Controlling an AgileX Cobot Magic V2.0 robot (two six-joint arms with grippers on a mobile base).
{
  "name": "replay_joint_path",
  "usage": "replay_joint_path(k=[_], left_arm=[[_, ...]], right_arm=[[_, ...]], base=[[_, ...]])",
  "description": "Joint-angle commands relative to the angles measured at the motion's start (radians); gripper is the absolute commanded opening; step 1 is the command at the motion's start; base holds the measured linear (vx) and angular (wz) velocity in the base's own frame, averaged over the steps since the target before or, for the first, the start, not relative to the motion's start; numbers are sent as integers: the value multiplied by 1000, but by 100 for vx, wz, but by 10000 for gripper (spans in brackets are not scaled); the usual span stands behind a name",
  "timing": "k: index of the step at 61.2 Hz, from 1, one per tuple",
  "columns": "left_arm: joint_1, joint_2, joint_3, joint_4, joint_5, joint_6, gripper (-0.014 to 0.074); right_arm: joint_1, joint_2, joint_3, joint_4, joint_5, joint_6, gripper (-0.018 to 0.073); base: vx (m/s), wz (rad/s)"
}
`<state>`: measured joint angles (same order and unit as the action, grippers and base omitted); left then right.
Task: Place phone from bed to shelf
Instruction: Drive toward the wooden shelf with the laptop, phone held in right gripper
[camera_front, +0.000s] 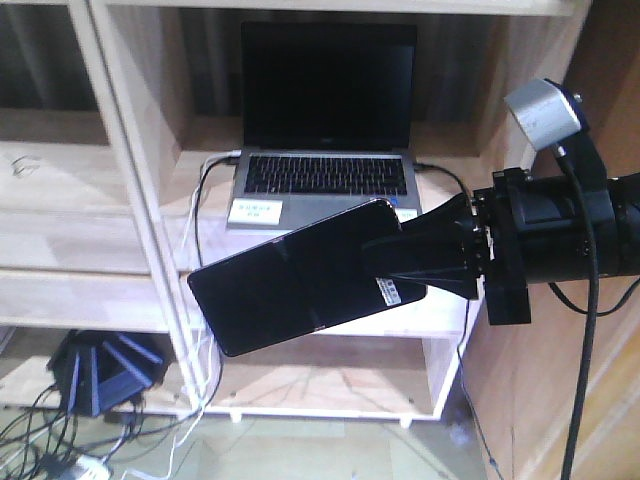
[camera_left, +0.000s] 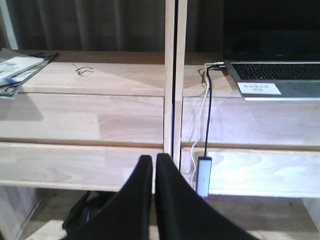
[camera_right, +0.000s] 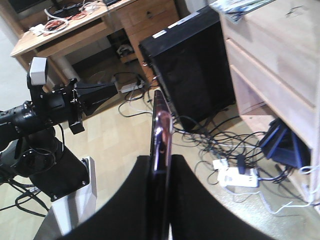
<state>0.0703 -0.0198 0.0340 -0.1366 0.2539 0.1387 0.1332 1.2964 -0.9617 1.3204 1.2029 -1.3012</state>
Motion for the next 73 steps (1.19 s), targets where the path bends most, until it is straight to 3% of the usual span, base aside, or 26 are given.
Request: replay_joint_path(k=[1,73], left_arm=[[-5,-5,3,-9,-65,-4,1],[-5,-5,3,-9,-65,-4,1]], right_arm=[[-1,-31,-26,100,87,1,-4],[-1,-31,-26,100,87,1,-4]], base=[[27,-5],[19,-5]])
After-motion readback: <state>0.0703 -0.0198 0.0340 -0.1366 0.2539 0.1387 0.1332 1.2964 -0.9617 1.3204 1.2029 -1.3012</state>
